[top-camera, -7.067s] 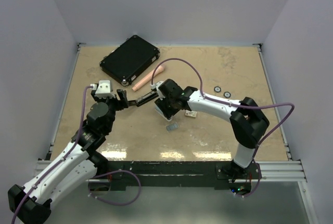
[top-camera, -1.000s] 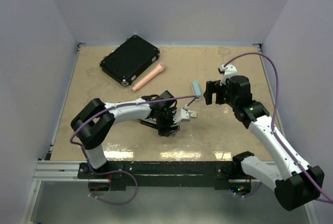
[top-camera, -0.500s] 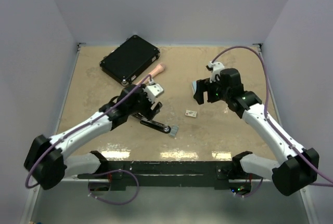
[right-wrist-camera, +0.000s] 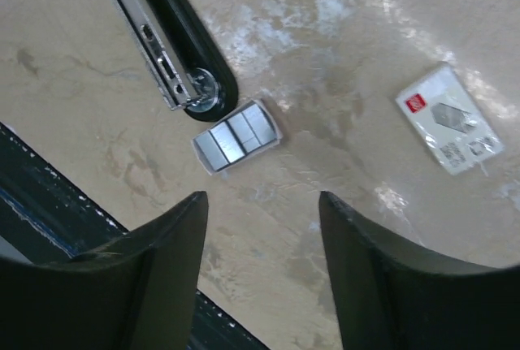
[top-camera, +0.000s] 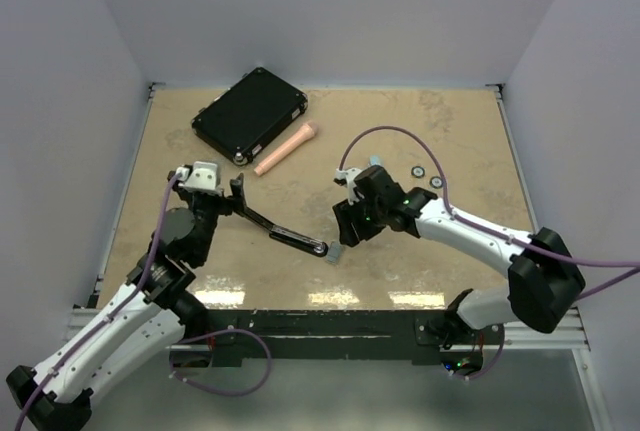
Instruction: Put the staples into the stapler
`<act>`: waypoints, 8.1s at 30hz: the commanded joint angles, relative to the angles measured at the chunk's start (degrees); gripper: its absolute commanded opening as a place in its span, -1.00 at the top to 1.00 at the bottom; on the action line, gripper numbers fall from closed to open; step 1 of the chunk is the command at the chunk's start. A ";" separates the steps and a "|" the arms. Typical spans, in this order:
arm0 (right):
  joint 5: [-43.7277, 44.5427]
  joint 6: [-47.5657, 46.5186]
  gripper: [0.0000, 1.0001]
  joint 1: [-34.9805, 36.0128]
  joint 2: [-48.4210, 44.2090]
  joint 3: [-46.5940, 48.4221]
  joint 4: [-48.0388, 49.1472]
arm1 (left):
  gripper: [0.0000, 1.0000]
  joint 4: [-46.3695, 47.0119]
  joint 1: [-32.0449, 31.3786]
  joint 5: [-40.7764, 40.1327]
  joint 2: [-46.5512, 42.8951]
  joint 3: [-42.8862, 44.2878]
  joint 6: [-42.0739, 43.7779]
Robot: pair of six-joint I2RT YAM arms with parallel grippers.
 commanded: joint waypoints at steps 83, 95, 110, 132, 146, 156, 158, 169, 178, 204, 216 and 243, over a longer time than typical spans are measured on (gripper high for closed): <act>10.60 3.18 0.44 11.70 22.42 12.46 -4.81 | -0.69 5.00 0.23 -7.81 1.32 -3.30 3.68; 15.34 4.94 0.59 11.70 20.93 12.11 -7.27 | -0.69 5.09 0.23 -7.37 1.68 -3.21 3.60; 9.72 4.94 0.46 11.70 23.91 11.49 -5.60 | -0.69 5.00 0.23 -7.11 1.68 -3.21 3.60; 13.67 4.23 0.89 11.62 18.99 15.62 -10.08 | -0.68 4.92 0.23 -6.93 1.32 -3.21 3.68; 10.69 3.71 0.36 10.56 19.43 13.87 -7.27 | -0.68 4.74 0.32 -6.58 1.15 -3.21 3.60; 9.63 2.92 0.35 9.59 21.71 12.37 -5.16 | -0.68 4.74 0.32 -6.14 1.32 -3.12 3.60; 9.28 2.92 0.35 9.59 21.98 12.19 -4.90 | -0.68 4.74 0.23 -6.14 1.32 -3.12 3.68; 9.98 1.78 0.36 9.59 24.00 11.49 -5.78 | -0.68 4.83 0.23 -6.05 1.50 -3.12 3.68; 11.56 1.69 0.57 9.59 23.74 12.28 -6.39 | -0.68 4.92 0.23 -6.05 1.59 -3.21 3.77; 11.30 -1.47 0.80 9.59 16.80 20.45 -9.82 | -0.67 5.00 0.32 -6.05 0.62 -3.38 3.60; 6.22 -10.35 0.88 9.77 17.41 23.35 0.19 | -0.68 6.23 0.23 -6.93 -2.71 -4.26 2.72; 0.49 -21.16 0.88 13.46 27.87 26.34 1.87 | -0.74 6.76 0.23 -9.22 -2.37 -4.53 2.19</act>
